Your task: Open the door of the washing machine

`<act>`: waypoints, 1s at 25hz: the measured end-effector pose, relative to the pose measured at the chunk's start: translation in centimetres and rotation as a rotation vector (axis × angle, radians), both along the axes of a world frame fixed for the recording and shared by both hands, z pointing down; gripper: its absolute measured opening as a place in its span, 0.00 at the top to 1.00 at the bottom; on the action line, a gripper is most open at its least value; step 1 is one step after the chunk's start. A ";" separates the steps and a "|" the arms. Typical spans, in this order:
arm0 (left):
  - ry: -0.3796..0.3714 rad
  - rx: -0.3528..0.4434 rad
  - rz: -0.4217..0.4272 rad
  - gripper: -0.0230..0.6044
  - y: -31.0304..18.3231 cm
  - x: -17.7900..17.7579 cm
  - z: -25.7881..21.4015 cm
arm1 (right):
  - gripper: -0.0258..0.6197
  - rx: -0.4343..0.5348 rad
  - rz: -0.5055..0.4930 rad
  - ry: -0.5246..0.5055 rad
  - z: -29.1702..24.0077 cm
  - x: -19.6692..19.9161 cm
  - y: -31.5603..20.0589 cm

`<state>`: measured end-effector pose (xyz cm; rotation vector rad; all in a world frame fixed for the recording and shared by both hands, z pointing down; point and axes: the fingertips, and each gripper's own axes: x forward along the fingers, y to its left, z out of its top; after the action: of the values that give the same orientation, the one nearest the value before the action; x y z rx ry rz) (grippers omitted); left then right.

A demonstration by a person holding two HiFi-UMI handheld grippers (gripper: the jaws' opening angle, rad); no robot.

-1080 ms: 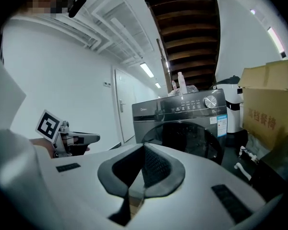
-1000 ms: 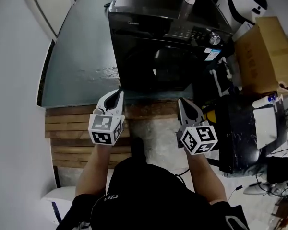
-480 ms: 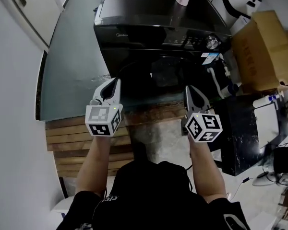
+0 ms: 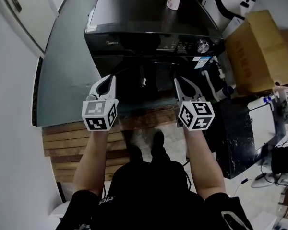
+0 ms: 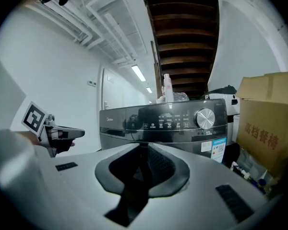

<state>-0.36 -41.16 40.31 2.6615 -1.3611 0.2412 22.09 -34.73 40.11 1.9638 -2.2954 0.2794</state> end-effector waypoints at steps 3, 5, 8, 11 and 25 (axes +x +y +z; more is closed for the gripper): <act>0.014 -0.007 -0.036 0.95 0.1 0.1 0.4 | 0.88 -0.020 0.014 0.017 1.1 2.3 -0.4; -0.008 -0.004 -0.035 0.95 0.4 0.7 0.8 | 0.86 -0.042 -0.007 0.053 2.0 3.4 -0.7; -0.018 0.003 -0.019 0.95 0.2 2.4 0.8 | 0.82 -0.070 -0.034 0.064 3.1 5.1 -1.5; -0.017 -0.006 0.014 0.95 -0.3 4.8 1.0 | 0.79 -0.100 -0.046 0.048 4.3 6.8 -2.5; -0.014 -0.055 0.065 0.95 -2.9 12.6 2.7 | 0.63 -0.262 -0.204 0.107 9.2 10.1 -6.6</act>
<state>12.20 -44.04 42.99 2.6663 -1.2550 0.3002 32.14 -41.32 49.35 1.5703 -2.2375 0.4197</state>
